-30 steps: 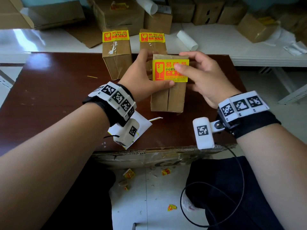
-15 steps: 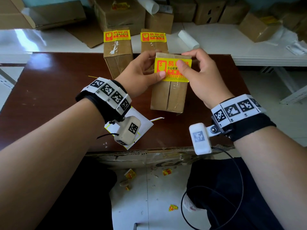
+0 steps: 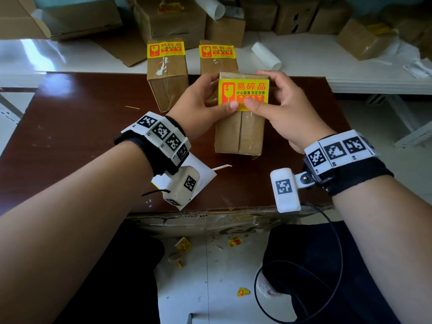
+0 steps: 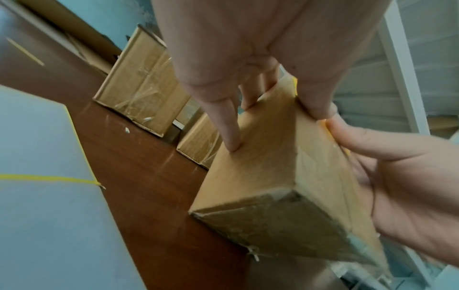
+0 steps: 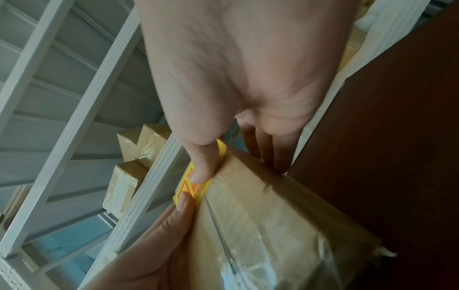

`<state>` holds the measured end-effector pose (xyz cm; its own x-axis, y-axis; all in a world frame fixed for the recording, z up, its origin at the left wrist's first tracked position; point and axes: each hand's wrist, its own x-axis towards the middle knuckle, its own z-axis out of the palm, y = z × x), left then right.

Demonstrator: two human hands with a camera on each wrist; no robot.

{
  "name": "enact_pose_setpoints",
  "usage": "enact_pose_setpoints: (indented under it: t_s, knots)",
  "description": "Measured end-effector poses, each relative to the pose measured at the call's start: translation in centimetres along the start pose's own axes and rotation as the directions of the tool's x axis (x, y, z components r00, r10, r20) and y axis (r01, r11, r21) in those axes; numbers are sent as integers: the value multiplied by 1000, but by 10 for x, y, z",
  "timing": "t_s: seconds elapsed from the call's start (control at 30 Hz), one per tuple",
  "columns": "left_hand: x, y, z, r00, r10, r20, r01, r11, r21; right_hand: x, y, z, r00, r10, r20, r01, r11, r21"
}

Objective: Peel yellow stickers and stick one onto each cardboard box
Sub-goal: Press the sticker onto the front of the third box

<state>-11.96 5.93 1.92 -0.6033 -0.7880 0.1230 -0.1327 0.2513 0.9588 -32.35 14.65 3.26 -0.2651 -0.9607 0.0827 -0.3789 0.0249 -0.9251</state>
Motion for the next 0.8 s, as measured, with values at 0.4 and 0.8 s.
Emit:
enact_pose_setpoints:
  t_s: [0.4,0.8]
  knots:
    - [-10,9,-9,988,-125,96,141,973,-181,-7,-9,-13,994,41,98,-45,998,44]
    - [-8,14,3,993,-3,-114,5,1000,15,-7,-5,0,996,-88,21,89,994,-63]
